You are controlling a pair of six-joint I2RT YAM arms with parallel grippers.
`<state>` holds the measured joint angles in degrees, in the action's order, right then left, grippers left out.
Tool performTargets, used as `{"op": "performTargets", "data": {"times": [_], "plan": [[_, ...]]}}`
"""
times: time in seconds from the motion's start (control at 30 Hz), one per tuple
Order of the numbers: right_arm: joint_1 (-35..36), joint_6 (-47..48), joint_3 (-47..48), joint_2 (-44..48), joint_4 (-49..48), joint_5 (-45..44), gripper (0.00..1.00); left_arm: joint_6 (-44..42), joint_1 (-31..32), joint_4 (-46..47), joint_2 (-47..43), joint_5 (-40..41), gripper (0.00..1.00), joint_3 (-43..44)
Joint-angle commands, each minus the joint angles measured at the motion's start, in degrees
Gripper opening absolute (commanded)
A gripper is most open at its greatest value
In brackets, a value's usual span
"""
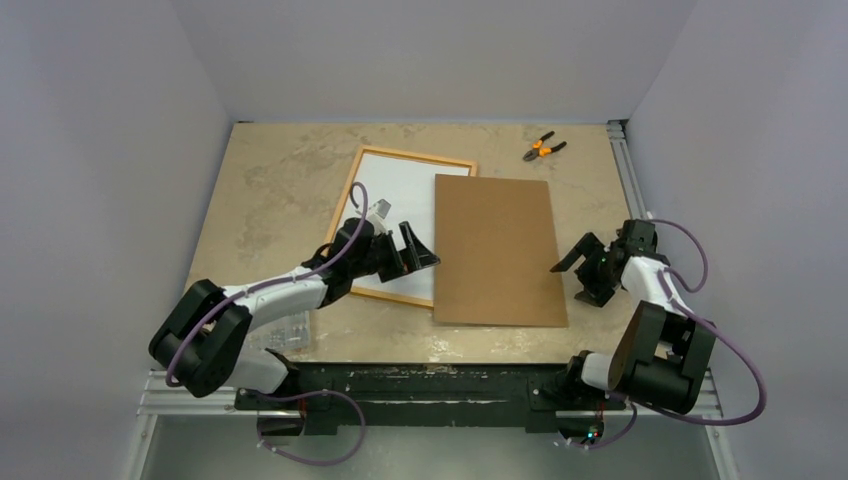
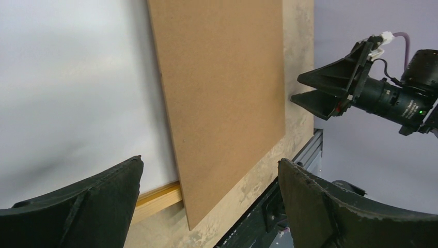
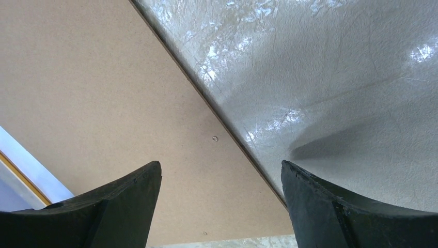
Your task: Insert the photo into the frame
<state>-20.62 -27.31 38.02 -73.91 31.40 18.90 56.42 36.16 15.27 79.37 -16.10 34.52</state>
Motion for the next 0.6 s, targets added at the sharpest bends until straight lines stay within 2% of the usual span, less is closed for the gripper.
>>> {"op": "performTargets", "data": {"times": [0.0,0.3,0.57], "plan": [[0.2,0.8,2.7,-0.7,0.0,-1.5,0.84,0.0,-1.0,6.4,0.8,-3.3,1.0,1.3],[0.2,0.4,1.4,-2.3,-1.4,-1.4,0.85,-0.7,-1.2,4.8,8.5,-5.3,0.99,7.1],[0.2,-1.2,-2.6,-4.0,-4.9,1.9,0.84,1.8,-1.1,11.1,16.6,-8.4,0.92,9.3]]}}
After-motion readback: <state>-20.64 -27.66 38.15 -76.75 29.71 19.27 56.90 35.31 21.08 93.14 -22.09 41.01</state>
